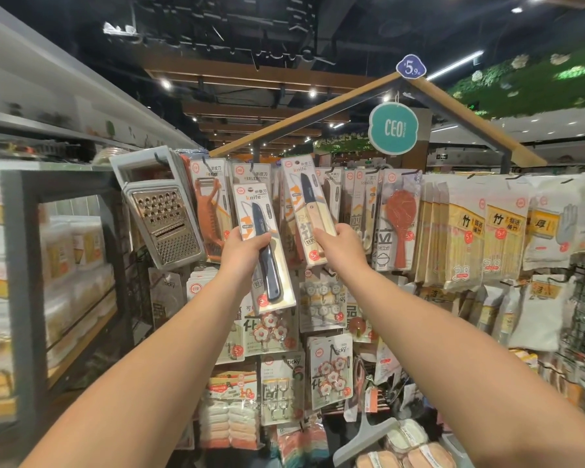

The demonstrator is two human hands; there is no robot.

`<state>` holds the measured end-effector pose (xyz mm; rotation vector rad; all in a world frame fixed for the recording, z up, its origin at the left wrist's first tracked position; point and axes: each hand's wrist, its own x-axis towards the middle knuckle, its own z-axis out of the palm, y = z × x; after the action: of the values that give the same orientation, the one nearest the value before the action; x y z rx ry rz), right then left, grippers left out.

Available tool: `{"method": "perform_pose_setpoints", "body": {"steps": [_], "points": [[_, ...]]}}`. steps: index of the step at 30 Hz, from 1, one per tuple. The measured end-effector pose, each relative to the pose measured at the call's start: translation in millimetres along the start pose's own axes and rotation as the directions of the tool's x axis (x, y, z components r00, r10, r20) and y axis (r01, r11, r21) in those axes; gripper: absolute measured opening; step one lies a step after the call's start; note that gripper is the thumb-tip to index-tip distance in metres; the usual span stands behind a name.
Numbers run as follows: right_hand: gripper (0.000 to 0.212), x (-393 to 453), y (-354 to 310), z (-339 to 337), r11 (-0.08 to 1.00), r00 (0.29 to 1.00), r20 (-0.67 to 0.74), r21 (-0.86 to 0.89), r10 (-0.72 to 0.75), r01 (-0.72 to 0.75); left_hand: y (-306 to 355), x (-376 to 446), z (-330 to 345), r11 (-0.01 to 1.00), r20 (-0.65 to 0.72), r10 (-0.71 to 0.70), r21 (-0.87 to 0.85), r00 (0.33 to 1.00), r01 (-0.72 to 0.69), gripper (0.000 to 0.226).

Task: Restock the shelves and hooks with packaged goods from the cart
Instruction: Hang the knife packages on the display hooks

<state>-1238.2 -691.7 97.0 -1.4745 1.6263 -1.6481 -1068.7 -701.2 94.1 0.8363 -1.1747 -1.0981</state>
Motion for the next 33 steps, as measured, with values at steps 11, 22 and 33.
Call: {"method": "perform_pose_setpoints", "body": {"steps": [11, 22, 33], "points": [[0.029, 3.8, 8.7, -2.5, 1.0, 1.0, -0.017, -0.026, 0.006, -0.006, -6.9, 8.9, -5.8, 0.999, -0.013, -0.018, 0.03, 1.0, 0.019, 0.034], [0.079, -20.0, 16.3, 1.2, 0.977, 0.91, 0.358, -0.108, 0.211, -0.184, -3.3, 8.1, 7.3, 0.996, 0.025, -0.023, -0.089, 0.999, 0.025, 0.017], [0.026, -23.5, 15.8, -5.1, 0.965, 0.942, 0.32, 0.201, 0.1, -0.171, 0.9, 12.6, 30.7, 0.996, 0.204, -0.073, 0.057, 0.976, 0.063, 0.053]]}}
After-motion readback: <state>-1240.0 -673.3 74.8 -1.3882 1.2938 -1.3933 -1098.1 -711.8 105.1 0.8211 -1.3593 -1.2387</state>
